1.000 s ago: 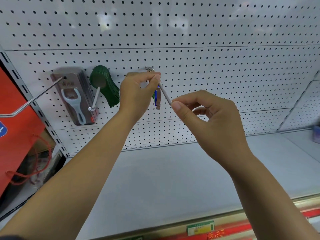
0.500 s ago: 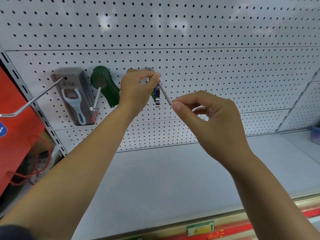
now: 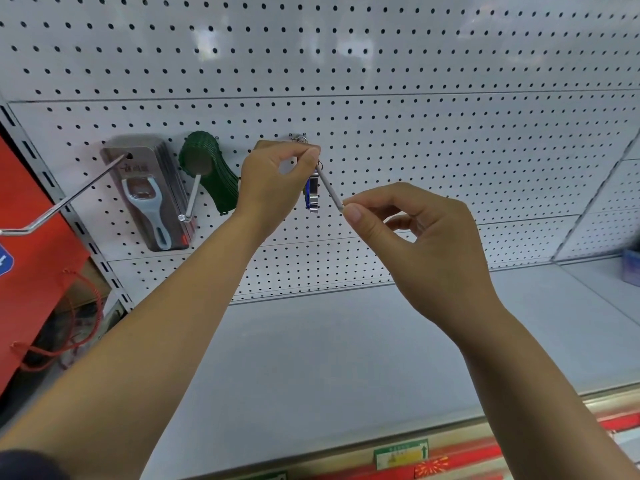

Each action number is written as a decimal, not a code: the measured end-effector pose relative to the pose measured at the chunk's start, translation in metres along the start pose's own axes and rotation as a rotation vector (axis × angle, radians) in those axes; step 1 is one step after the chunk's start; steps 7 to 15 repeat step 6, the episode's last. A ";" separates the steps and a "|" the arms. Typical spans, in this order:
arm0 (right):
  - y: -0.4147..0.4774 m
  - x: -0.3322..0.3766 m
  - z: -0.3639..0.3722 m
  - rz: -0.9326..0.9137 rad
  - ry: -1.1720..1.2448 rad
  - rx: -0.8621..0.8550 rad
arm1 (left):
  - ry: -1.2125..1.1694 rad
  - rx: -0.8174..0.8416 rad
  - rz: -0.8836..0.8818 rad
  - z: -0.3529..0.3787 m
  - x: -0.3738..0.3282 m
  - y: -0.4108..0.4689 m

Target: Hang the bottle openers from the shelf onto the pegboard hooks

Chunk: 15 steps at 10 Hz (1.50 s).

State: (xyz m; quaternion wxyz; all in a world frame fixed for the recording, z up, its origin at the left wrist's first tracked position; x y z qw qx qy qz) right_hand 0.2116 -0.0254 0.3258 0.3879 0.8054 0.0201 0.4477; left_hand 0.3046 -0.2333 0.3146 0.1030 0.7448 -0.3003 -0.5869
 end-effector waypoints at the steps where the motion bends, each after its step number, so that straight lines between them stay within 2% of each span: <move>1: 0.000 0.000 0.000 0.005 0.008 -0.004 | 0.030 0.006 0.010 0.001 0.000 0.001; 4: -0.002 0.000 -0.001 0.023 0.013 -0.033 | 0.136 0.030 0.104 -0.001 -0.015 -0.004; 6: -0.001 0.010 -0.002 -0.050 -0.047 -0.059 | 0.252 -0.053 0.361 -0.021 -0.039 -0.035; 15: -0.001 0.010 -0.002 -0.050 -0.047 -0.059 | 0.252 -0.053 0.361 -0.021 -0.039 -0.035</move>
Point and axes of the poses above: each hand's wrist, its own y-axis towards the middle knuckle, its own z-axis out of the palm, x = y × z, the point moved 10 cm from there along y, towards the middle knuckle, and after that the axes turned 3 degrees about -z, right-handed, at the moved point
